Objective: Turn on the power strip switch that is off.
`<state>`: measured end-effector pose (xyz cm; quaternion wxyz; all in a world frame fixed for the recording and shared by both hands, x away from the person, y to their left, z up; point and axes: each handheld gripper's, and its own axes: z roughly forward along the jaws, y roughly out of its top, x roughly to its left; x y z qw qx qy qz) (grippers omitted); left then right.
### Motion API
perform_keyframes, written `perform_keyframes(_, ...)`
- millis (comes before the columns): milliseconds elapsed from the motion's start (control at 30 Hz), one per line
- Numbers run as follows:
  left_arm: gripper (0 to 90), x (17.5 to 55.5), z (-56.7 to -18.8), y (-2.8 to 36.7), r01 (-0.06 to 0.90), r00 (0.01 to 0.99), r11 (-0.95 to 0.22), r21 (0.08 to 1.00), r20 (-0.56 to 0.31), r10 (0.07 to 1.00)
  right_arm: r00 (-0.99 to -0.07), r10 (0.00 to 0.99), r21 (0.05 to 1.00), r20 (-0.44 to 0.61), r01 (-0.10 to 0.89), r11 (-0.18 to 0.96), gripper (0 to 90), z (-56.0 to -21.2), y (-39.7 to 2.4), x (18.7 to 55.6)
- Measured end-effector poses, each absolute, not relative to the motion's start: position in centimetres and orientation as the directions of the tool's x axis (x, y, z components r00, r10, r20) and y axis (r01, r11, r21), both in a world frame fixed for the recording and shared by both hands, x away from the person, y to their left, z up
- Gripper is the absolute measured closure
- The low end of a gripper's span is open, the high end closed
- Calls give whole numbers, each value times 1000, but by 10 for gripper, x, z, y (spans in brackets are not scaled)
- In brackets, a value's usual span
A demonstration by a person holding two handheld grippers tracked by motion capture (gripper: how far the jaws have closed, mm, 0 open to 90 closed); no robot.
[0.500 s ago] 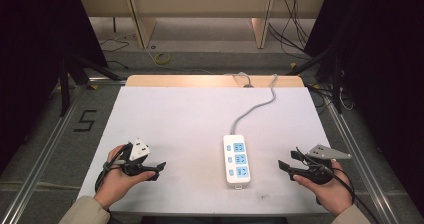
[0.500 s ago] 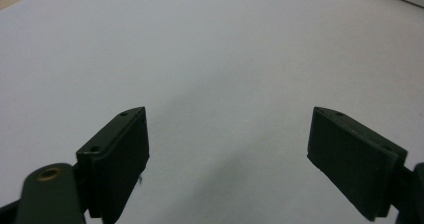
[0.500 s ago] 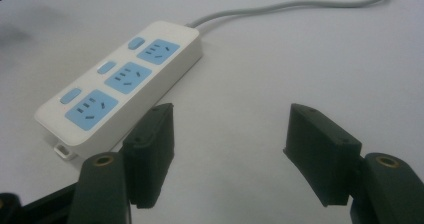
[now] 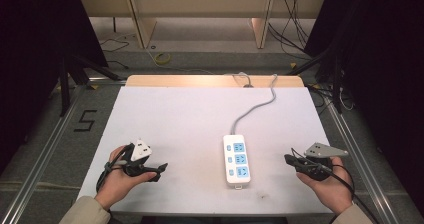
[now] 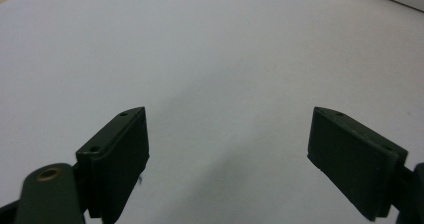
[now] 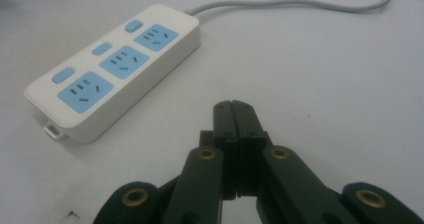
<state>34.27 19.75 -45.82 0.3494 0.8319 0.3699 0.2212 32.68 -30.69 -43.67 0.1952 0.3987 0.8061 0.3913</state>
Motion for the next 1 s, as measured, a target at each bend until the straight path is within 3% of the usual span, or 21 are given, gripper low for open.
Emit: perform_keyframes(1000, 168, 344, -458, 196, 467, 624, -474, 746, 101, 775, -681, 732, 759, 13, 483, 436, 900, -428, -286, 331)
